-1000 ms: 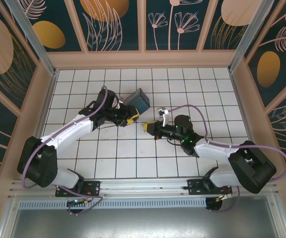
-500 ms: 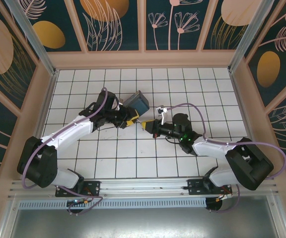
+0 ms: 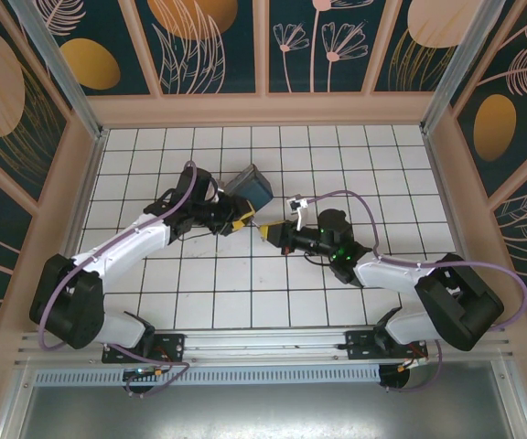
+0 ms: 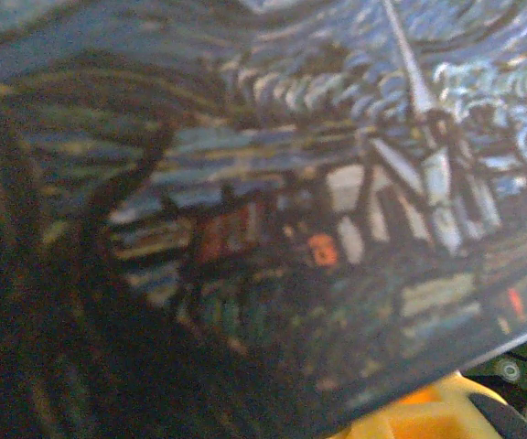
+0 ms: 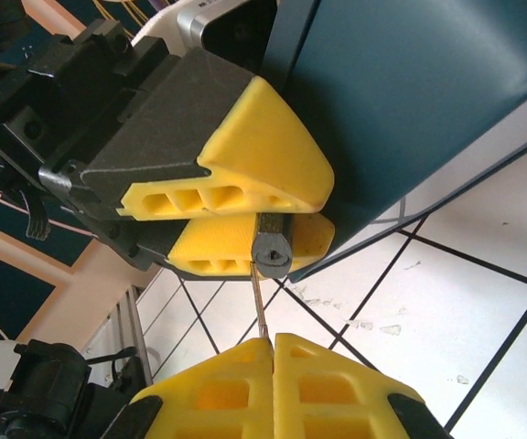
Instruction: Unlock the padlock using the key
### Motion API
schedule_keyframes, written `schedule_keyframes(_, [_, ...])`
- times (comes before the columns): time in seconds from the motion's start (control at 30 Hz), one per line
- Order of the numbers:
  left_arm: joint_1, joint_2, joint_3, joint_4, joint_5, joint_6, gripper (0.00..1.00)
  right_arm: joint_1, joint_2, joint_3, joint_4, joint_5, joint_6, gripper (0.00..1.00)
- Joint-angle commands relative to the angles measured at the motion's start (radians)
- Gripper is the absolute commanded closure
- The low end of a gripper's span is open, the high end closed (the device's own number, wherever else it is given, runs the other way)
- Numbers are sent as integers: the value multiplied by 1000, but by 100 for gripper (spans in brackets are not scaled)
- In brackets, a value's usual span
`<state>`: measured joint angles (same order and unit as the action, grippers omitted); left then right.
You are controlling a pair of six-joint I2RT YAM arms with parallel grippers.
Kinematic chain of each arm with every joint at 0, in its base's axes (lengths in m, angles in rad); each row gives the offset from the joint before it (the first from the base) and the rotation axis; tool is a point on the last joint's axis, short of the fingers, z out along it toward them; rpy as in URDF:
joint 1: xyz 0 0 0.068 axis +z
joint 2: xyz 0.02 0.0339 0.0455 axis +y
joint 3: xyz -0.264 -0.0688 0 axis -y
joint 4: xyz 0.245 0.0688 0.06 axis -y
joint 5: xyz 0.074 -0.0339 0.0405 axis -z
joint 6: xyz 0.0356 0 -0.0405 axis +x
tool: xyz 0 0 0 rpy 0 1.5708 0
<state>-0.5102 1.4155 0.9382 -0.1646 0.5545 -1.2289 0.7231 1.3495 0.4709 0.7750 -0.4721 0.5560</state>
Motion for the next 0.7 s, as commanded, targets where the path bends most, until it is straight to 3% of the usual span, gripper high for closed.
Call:
schedule_keyframes(0.0, [5,-43,-2,48,-14,-9,78,10,14,21,26,1,0,100])
schedule_keyframes(0.67, [6,-59,-22,56,-10,-7,78,12,54,74,16,-11,-4,100])
